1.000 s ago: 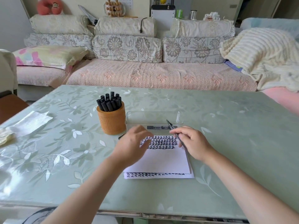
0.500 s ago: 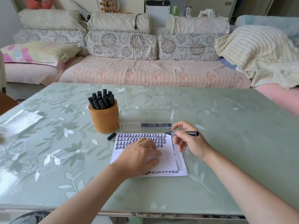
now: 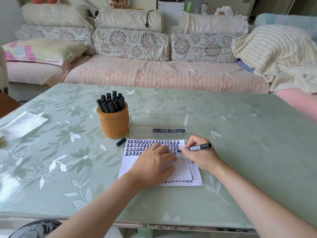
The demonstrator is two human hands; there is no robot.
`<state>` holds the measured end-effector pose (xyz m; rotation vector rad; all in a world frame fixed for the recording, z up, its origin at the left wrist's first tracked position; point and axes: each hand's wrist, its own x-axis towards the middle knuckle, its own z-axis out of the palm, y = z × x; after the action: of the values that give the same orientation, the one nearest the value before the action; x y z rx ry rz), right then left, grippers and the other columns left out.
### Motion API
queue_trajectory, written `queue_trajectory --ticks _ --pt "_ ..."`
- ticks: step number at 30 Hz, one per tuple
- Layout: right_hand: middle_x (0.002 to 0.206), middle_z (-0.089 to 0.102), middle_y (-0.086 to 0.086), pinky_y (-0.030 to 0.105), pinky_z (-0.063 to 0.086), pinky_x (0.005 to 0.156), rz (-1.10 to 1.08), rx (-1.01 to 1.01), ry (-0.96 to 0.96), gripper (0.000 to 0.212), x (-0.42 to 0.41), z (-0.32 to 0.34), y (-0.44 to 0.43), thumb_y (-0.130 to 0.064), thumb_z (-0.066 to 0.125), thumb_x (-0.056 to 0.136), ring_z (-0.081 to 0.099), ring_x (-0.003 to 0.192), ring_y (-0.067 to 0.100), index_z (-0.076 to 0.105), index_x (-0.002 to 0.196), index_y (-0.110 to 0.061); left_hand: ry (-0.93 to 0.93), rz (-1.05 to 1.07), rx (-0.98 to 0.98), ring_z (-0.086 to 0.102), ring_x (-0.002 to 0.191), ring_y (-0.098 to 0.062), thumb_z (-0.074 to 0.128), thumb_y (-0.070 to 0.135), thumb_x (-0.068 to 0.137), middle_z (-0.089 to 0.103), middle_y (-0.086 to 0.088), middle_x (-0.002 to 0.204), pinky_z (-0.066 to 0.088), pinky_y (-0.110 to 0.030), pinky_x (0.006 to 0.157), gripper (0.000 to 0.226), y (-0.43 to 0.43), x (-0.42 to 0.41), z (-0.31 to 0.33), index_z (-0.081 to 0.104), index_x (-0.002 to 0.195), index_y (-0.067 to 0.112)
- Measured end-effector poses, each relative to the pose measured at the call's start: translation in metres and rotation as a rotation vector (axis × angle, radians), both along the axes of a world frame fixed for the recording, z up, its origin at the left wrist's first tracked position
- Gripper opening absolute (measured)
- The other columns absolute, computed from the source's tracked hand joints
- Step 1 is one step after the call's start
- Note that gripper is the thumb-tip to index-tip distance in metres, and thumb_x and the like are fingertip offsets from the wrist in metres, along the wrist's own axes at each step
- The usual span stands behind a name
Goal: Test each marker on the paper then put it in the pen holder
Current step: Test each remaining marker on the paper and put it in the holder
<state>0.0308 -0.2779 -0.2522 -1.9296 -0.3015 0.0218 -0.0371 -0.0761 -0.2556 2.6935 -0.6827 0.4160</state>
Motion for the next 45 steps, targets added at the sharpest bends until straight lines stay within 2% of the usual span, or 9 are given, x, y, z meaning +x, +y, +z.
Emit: queue_trajectory --ticks 4,12,17,21,30,34,38,45 --pt "0.061 0.055 0.007 0.029 0.036 0.051 0.009 -0.015 -0.014 0.03 0.0011 -0.0027 0.0003 -0.01 0.071 0.077 0.044 0.051 0.018 0.047 0.062 -0.018 -0.005 0.003 -0.007 0.044 0.091 -0.014 0.054 0.046 0.087 0.052 0.01 0.101 0.04 -0.027 0.078 0.032 -0.0001 -0.0011 0.0 0.064 0.114 0.032" --pt "0.062 0.054 0.0 0.027 0.034 0.053 0.036 -0.066 -0.024 0.028 0.0023 -0.0036 -0.0011 -0.012 0.072 0.077 0.041 0.053 0.014 0.048 0.064 -0.017 -0.012 0.011 -0.015 0.043 0.089 -0.012 0.057 0.045 0.086 0.053 0.01 0.101 0.031 -0.021 0.078 0.032 -0.001 -0.0026 0.0019 0.066 0.113 0.031" --pt "0.062 0.05 -0.001 0.028 0.033 0.055 0.034 -0.085 -0.051 0.023 0.0015 -0.0025 -0.001 -0.021 0.067 0.07 0.039 0.055 0.012 0.045 0.066 -0.016 0.002 0.015 -0.021 0.042 0.089 -0.012 0.057 0.045 0.086 0.053 0.01 0.1 0.032 -0.023 0.077 0.032 -0.0012 -0.002 0.0023 0.066 0.114 0.032" --pt "0.06 0.048 -0.004 0.026 0.032 0.055 0.051 -0.063 -0.054 0.025 0.0 -0.0026 -0.0018 -0.017 0.068 0.073 0.038 0.055 0.012 0.044 0.064 -0.018 0.009 0.016 -0.022 0.042 0.09 -0.012 0.056 0.046 0.086 0.052 0.011 0.1 0.033 -0.022 0.077 0.032 -0.0014 -0.0022 0.0024 0.066 0.114 0.032" --pt "0.064 0.049 0.003 0.029 0.032 0.054 0.076 -0.074 -0.053 0.023 0.0007 -0.0009 -0.0031 -0.018 0.065 0.069 0.039 0.057 0.014 0.044 0.066 -0.012 0.026 0.014 -0.026 0.044 0.092 -0.013 0.056 0.046 0.086 0.053 0.01 0.102 0.038 -0.025 0.079 0.033 -0.0011 -0.0023 0.0036 0.066 0.115 0.031" --pt "0.062 0.049 0.0 0.029 0.032 0.054 0.068 -0.059 -0.044 0.022 0.0007 -0.0009 -0.0024 -0.02 0.066 0.07 0.039 0.056 0.014 0.046 0.066 -0.014 0.021 0.008 -0.024 0.043 0.091 -0.012 0.056 0.046 0.087 0.052 0.011 0.102 0.035 -0.024 0.079 0.033 -0.0006 -0.0019 0.003 0.065 0.115 0.031" --pt "0.063 0.051 -0.002 0.028 0.033 0.056 0.097 -0.099 -0.053 0.024 -0.0004 0.0008 -0.0038 -0.012 0.069 0.075 0.042 0.058 0.011 0.047 0.065 -0.015 0.018 0.009 -0.029 0.043 0.091 -0.013 0.056 0.046 0.086 0.052 0.011 0.101 0.035 -0.023 0.077 0.033 -0.0006 -0.0014 0.002 0.065 0.115 0.031" --pt "0.063 0.048 -0.001 0.028 0.031 0.054 0.098 -0.105 -0.046 0.022 -0.0007 0.0034 -0.0027 -0.021 0.066 0.067 0.039 0.057 0.011 0.045 0.064 -0.014 0.009 -0.002 -0.033 0.043 0.092 -0.013 0.055 0.047 0.086 0.052 0.011 0.101 0.035 -0.023 0.079 0.034 -0.0004 -0.0007 0.0013 0.065 0.115 0.032"
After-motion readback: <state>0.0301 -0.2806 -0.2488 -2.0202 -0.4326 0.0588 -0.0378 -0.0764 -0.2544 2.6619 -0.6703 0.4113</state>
